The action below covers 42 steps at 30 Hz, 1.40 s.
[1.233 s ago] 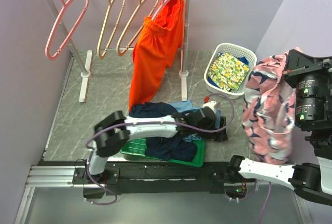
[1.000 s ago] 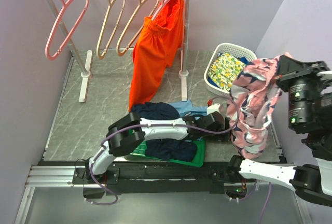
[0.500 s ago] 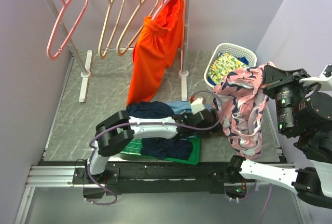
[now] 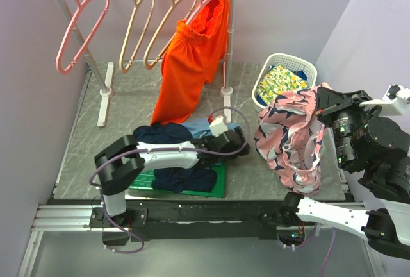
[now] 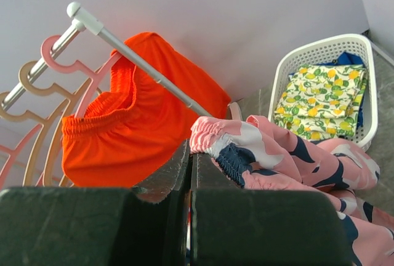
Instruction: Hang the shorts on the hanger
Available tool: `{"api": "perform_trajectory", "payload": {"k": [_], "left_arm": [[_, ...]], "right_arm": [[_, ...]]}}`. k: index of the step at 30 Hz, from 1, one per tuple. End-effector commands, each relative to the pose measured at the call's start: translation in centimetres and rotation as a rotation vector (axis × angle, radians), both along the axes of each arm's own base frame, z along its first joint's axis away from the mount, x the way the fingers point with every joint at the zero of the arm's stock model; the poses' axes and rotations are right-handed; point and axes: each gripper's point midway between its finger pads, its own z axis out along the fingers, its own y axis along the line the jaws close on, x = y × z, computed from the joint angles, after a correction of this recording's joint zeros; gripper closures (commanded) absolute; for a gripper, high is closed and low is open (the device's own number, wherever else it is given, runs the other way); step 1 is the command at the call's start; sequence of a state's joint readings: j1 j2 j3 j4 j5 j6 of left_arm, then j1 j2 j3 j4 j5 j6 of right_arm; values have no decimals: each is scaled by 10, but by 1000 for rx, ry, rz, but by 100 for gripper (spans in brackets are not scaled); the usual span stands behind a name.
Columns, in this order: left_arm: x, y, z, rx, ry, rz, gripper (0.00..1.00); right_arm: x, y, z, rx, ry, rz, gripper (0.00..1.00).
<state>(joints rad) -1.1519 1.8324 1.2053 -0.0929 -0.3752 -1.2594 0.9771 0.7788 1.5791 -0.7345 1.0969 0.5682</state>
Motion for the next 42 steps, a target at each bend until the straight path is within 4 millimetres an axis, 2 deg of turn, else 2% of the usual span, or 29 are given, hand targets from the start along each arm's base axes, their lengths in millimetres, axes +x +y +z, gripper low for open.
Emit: {"api": "perform_trajectory", "payload": {"k": [1, 4, 5, 8, 19, 29, 34, 40, 42], "left_arm": [[5, 70, -41, 179, 48, 101, 4], [5, 87, -41, 180, 51, 127, 4], [7, 92, -35, 167, 47, 140, 4], [7, 115, -41, 179, 57, 169, 3], [8, 182, -36, 147, 67, 269, 4], [21, 256, -38, 106, 88, 414, 4], [27, 269, -33, 104, 75, 421, 3], [35, 272, -10, 120, 24, 413, 4], [35, 279, -6, 142, 15, 429, 4]], "right_arm": [[0, 4, -5, 36, 0, 13, 100], [2, 8, -9, 33, 9, 18, 100], [3, 9, -11, 33, 12, 19, 100], [5, 15, -15, 28, 21, 33, 100], [12, 31, -27, 16, 47, 59, 100], [17, 46, -36, 9, 68, 90, 100], [20, 56, -41, 5, 79, 114, 100], [23, 69, -49, -17, 108, 147, 100], [25, 73, -50, -19, 111, 160, 100]]}}
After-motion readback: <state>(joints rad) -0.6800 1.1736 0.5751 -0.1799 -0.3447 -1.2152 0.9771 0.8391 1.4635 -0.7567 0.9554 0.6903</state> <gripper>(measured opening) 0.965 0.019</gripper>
